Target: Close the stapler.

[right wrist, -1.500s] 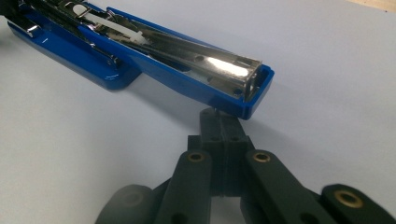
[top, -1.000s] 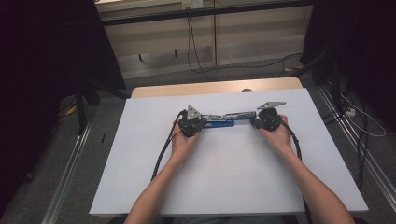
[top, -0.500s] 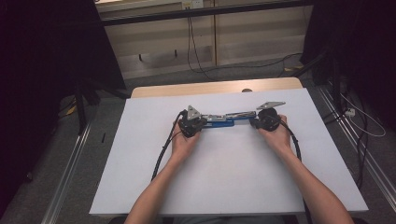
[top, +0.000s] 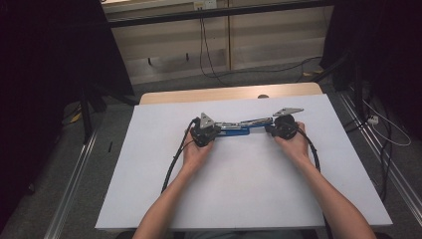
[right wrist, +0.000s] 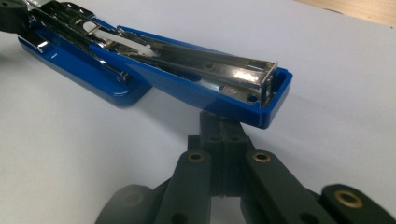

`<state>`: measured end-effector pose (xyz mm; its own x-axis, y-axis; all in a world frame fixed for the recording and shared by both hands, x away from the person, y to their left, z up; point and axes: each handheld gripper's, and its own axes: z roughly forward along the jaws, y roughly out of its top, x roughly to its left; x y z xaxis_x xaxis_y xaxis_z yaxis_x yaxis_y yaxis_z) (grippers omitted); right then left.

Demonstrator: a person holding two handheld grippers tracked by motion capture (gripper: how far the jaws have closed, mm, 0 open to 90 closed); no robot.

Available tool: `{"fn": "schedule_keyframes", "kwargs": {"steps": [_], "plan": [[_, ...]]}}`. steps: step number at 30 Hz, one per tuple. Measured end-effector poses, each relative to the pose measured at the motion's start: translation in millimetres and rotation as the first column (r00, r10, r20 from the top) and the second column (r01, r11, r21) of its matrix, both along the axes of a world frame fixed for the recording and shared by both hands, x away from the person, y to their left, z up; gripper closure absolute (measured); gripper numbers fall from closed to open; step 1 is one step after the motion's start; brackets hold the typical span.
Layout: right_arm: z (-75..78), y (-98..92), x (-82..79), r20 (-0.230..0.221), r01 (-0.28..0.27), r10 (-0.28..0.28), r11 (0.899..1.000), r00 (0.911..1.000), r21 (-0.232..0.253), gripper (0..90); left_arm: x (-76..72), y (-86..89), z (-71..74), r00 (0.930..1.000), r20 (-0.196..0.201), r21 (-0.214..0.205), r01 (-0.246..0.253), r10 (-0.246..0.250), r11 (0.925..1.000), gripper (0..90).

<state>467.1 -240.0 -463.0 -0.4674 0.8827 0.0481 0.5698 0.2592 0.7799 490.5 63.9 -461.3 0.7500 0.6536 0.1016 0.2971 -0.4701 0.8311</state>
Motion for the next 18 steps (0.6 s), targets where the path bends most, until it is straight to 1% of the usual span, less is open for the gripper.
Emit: {"fn": "schedule_keyframes", "kwargs": {"steps": [3, 4, 5, 6, 9, 14, 16, 18], "plan": [[2.8, 0.8, 0.1, 0.015, 0.004, -0.004, 1.0, 0.9999, -0.003, 90.0, -0.2, -0.3, -0.1, 1.0, 0.003, 0.001, 0.002, -0.002, 1.0, 90.0], [4.2, 1.1, 0.5, 0.022, 0.003, -0.003, 1.0, 0.9998, 0.002, 90.0, -0.1, -0.1, -0.1, 0.9999, 0.005, 0.003, 0.009, -0.009, 1.0, 90.0], [5.6, 1.5, 0.9, 0.027, 0.002, -0.002, 1.0, 0.9996, 0.004, 90.0, -0.8, -1.0, -0.5, 0.9999, -0.002, -0.004, 0.013, -0.013, 0.9999, 90.0], [7.0, 2.2, 1.2, 0.029, -0.003, 0.003, 1.0, 0.9996, 0.005, 90.0, -1.1, -1.3, -0.3, 0.9999, 0.0, 0.002, 0.012, -0.012, 0.9999, 90.0], [9.9, 5.8, 1.9, 0.038, -0.013, 0.012, 1.0, 0.9992, 0.009, 90.0, -1.0, -1.2, -0.3, 0.9999, -0.001, 0.001, 0.012, -0.012, 0.9999, 90.0], [9.8, 10.4, 2.3, 0.044, -0.025, 0.025, 1.0, 0.9987, 0.016, 90.0, -0.5, -0.7, -0.1, 1.0, 0.001, 0.004, 0.009, -0.009, 1.0, 90.0], [9.1, 10.6, 2.2, 0.046, -0.024, 0.023, 0.999, 0.9987, 0.022, 90.0, -0.3, -0.6, -0.4, 1.0, -0.001, -0.002, 0.009, -0.009, 1.0, 90.0], [9.2, 10.1, 1.9, 0.047, -0.023, 0.022, 0.999, 0.9986, 0.031, 90.0, -0.4, -0.6, -0.1, 1.0, 0.001, 0.003, 0.009, -0.009, 1.0, 90.0]]}}
